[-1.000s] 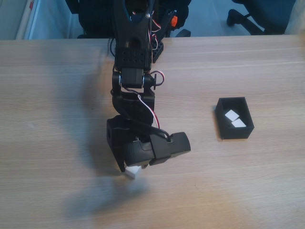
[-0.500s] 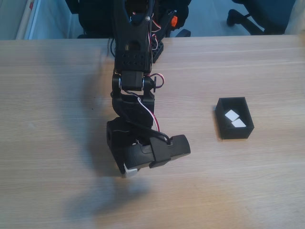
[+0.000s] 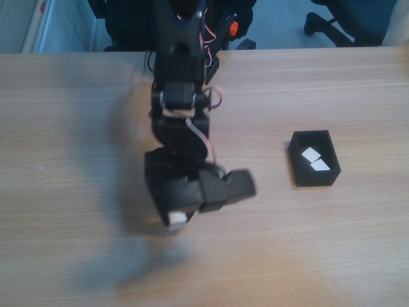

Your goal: Pick blocks and place them in the box.

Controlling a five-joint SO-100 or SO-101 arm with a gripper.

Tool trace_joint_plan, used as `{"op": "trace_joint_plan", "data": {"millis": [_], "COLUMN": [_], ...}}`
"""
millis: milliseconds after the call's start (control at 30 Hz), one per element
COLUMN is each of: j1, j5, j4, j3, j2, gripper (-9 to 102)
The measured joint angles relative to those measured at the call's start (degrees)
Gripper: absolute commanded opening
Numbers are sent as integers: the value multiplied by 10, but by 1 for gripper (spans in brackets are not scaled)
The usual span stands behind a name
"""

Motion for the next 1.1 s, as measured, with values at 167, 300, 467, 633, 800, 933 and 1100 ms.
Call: {"op": "trace_joint_plan", "data": {"millis": [167,300,467,633,800,933,1100], "j1": [-62,-137,-250,-353,-409,-434,-449], "j5": [54,119,220,313,353,364,379], "j4": [54,120,186,214,211,202,199], "j3": [56,92,105,105,105,94,34], "j2": [111,205,290,324,325,294,234], "gripper": [0,0,0,2,2,2,1]}}
